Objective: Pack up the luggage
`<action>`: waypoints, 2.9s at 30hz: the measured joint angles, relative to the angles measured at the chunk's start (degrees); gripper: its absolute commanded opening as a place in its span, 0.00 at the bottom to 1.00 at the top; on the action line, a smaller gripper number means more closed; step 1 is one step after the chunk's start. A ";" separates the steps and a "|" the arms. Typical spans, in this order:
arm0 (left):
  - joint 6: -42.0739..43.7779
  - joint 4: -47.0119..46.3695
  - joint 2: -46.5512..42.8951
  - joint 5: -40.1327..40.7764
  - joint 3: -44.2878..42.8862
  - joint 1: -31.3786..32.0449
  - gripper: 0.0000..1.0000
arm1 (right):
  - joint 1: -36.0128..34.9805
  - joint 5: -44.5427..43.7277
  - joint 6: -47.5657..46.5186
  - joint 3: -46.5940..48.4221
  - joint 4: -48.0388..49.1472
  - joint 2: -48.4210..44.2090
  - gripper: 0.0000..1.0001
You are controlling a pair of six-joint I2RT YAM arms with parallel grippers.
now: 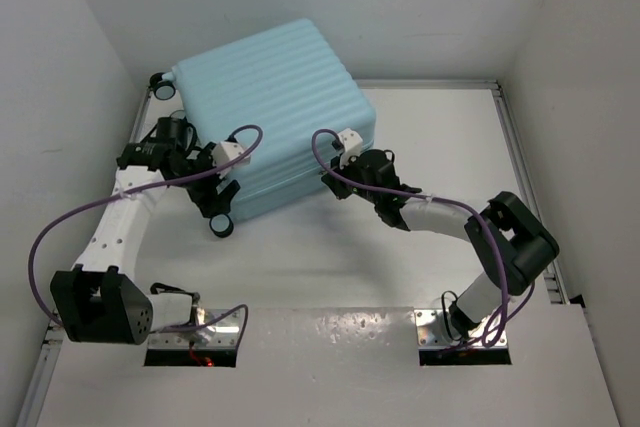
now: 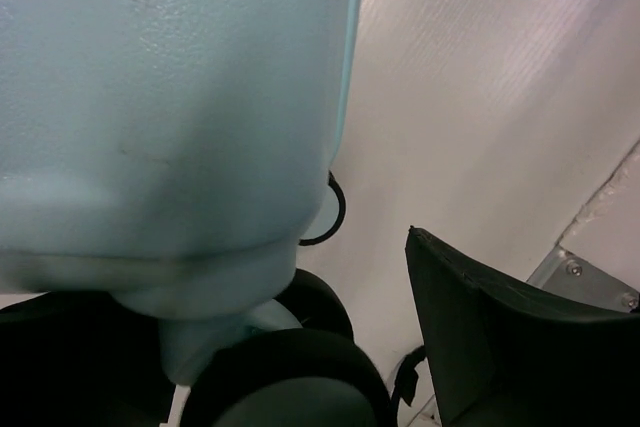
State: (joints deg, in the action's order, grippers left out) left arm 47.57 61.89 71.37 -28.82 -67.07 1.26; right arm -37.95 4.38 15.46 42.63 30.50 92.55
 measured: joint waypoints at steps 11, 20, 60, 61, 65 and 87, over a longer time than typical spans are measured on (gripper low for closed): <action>-7.72 -7.26 -0.90 10.03 2.56 3.91 0.06 | 0.72 0.20 -0.07 0.37 -0.66 0.13 0.00; 1.64 -4.68 -1.40 9.79 2.86 0.68 0.00 | 4.90 -0.33 -0.79 0.31 -4.22 -1.55 0.00; 9.68 14.62 50.77 22.01 -58.88 -7.52 0.00 | 30.18 17.29 0.20 56.52 0.44 46.12 0.00; 8.96 14.36 50.51 21.75 -58.62 -7.61 0.00 | 30.18 16.76 0.96 60.08 1.03 48.63 0.00; 4.17 11.54 48.92 20.41 -56.11 -8.39 0.00 | 30.27 12.17 4.26 76.81 4.96 61.09 0.00; -3.98 7.21 45.99 23.04 -51.58 -8.17 0.65 | 37.11 10.38 33.97 71.76 2.27 58.36 0.49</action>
State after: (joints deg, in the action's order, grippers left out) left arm 43.59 69.10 117.36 -5.78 -118.65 -6.92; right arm -0.84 14.76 49.43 114.39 32.77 150.91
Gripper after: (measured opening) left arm 0.619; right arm 0.494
